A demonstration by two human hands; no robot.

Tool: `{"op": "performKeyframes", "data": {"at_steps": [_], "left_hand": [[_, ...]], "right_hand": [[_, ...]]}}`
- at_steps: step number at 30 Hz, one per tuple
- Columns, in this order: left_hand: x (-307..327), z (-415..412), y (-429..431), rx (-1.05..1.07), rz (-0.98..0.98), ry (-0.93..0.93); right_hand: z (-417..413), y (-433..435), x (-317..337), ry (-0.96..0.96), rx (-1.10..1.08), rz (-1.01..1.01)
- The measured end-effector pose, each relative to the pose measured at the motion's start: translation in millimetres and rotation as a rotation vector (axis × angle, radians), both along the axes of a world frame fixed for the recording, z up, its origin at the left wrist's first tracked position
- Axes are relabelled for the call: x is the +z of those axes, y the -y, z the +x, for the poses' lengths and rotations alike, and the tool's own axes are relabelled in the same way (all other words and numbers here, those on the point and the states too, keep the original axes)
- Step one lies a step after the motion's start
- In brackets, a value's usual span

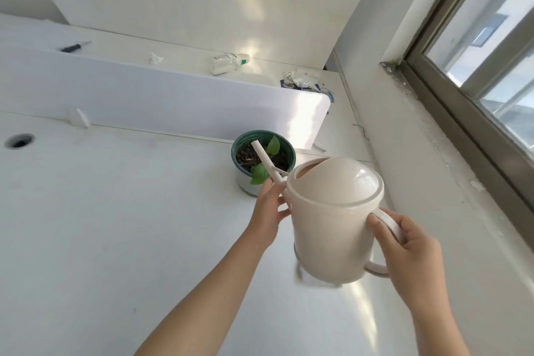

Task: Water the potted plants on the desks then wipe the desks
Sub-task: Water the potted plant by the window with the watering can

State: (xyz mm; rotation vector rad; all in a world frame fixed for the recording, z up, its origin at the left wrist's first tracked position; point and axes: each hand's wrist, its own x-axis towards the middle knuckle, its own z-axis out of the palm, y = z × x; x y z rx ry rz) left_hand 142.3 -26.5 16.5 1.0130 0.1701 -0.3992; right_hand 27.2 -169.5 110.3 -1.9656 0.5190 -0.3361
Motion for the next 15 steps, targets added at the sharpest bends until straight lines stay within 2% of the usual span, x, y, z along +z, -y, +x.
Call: {"op": "performKeyframes", "data": {"at_steps": [15], "left_hand": [[-12, -7, 17, -0.071, -0.07, -0.026]], "right_hand": [[6, 7, 9, -0.015, -0.073, -0.104]]}}
